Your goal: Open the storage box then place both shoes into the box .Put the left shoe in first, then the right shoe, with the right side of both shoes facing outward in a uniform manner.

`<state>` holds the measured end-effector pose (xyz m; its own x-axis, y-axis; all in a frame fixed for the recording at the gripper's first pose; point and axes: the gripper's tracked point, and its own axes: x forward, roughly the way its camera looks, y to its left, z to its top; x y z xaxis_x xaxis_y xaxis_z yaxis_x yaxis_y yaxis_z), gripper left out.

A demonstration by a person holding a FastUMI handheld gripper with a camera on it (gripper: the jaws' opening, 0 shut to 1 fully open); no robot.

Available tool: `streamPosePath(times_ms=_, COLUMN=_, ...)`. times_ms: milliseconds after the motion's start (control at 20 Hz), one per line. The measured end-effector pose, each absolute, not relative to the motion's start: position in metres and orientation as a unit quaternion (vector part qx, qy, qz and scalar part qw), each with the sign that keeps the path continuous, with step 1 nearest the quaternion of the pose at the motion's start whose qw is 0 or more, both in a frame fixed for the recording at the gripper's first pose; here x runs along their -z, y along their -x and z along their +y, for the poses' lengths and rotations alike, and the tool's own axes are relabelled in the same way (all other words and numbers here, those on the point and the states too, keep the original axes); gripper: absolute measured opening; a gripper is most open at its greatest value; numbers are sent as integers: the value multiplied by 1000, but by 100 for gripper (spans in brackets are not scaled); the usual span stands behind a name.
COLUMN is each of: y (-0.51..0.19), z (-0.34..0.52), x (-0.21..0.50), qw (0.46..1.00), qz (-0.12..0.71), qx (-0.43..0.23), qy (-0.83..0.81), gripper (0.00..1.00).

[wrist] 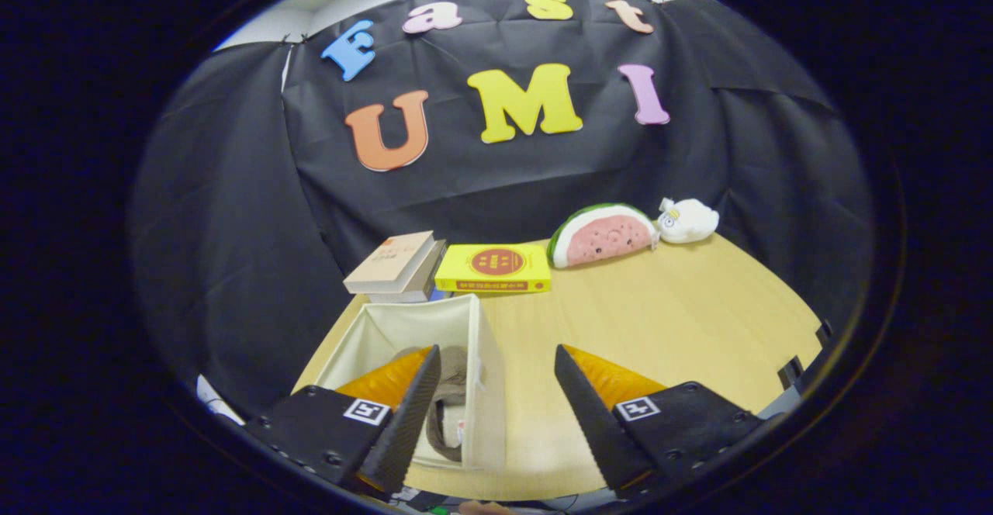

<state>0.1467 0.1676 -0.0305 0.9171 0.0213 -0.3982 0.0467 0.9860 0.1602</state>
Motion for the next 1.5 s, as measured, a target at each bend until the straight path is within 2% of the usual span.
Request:
streamPosePath(times_ms=50, y=-142, z=161, x=27, qw=979, qz=189, qx=10, qy=-80, gripper=95)
streamPosePath(times_ms=300, y=-114, z=112, x=-3, qw=993, qz=94, qx=39, qy=-59, gripper=94)
streamPosePath(times_ms=600, y=-78, z=75, x=-27, qw=996, qz=22, qx=70, qy=-45, gripper=94)
streamPosePath(times_ms=1000, y=-42, z=72, x=-40, qw=998, qz=-6, qx=47, qy=-39, gripper=94)
streamPosePath(times_ms=1500, y=-30, z=41, x=-8, qw=998, qz=16, qx=51, qy=-20, gripper=94)
